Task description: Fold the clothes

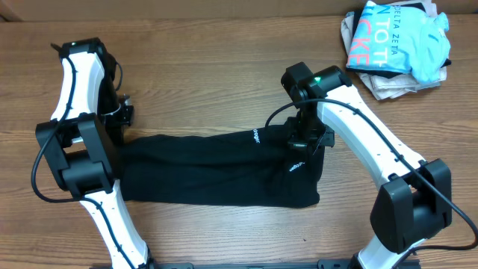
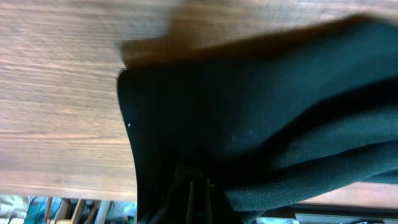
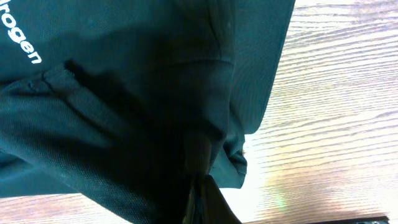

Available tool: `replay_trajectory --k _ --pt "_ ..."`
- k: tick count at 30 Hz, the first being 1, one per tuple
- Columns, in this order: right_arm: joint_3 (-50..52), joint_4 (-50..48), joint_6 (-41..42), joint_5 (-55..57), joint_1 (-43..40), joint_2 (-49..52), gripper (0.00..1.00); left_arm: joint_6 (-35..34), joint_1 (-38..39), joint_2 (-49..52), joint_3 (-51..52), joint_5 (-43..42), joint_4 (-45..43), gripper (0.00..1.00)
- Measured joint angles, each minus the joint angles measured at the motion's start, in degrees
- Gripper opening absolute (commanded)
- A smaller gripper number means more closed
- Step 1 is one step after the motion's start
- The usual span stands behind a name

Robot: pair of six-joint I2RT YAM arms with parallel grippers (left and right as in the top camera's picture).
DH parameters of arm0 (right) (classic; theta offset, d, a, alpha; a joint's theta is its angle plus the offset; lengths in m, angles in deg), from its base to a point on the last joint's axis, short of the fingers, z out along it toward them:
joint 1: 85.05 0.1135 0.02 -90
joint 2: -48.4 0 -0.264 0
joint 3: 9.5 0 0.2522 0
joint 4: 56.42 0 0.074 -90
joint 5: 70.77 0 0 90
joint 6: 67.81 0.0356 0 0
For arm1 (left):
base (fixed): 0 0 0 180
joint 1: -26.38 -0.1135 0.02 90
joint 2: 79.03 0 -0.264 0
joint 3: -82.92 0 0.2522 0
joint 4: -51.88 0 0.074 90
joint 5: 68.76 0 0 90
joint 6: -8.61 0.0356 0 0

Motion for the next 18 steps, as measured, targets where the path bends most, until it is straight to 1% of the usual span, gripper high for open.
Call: replay_trajectory --k 2,3,4,5,7,8,10,13,16,18 --pt "0.13 0.26 -0.04 -0.04 0.00 0.00 0.13 0.61 0.00 0.02 0.92 0.09 0.02 0.34" --pt "0.28 0.37 -0.07 -0.26 0.00 0.00 0.15 0.87 -0.04 0.02 1.44 0.33 0.00 0.51" --pt "0.46 0.50 -0.15 -0.42 0.00 0.00 0.18 1.25 -0.04 0.02 1.79 0.46 0.04 0.58" --pt "0.83 0.59 -0.22 -0.81 0.00 0.00 0.19 1.18 -0.11 0.02 2.34 0.39 -0.09 0.62" --pt "2.03 1.22 -0.22 -1.29 0.00 0.00 0.24 1.31 -0.11 0.02 2.93 0.44 -0.17 0.66" --pt "2.27 1.36 -0.20 -1.44 0.00 0.00 0.27 1.27 -0.11 0.02 3.10 0.44 -0.26 0.67" --pt "3.54 1.84 -0.39 -1.68 0.02 0.00 0.39 1.29 -0.11 0.02 3.15 0.42 -0.37 0.66" --pt "5.27 1.81 -0.37 -2.03 0.00 0.00 0.43 1.25 -0.11 0.02 3.15 0.44 -0.98 0.64" --pt "5.90 1.25 -0.44 -2.05 -0.09 0.00 0.45 0.94 -0.11 0.02 3.23 0.44 -3.37 0.63" --pt "5.92 -0.11 -0.68 -2.08 -0.31 0.00 0.52 0.81 -0.15 0.02 3.30 0.37 -6.05 0.61"
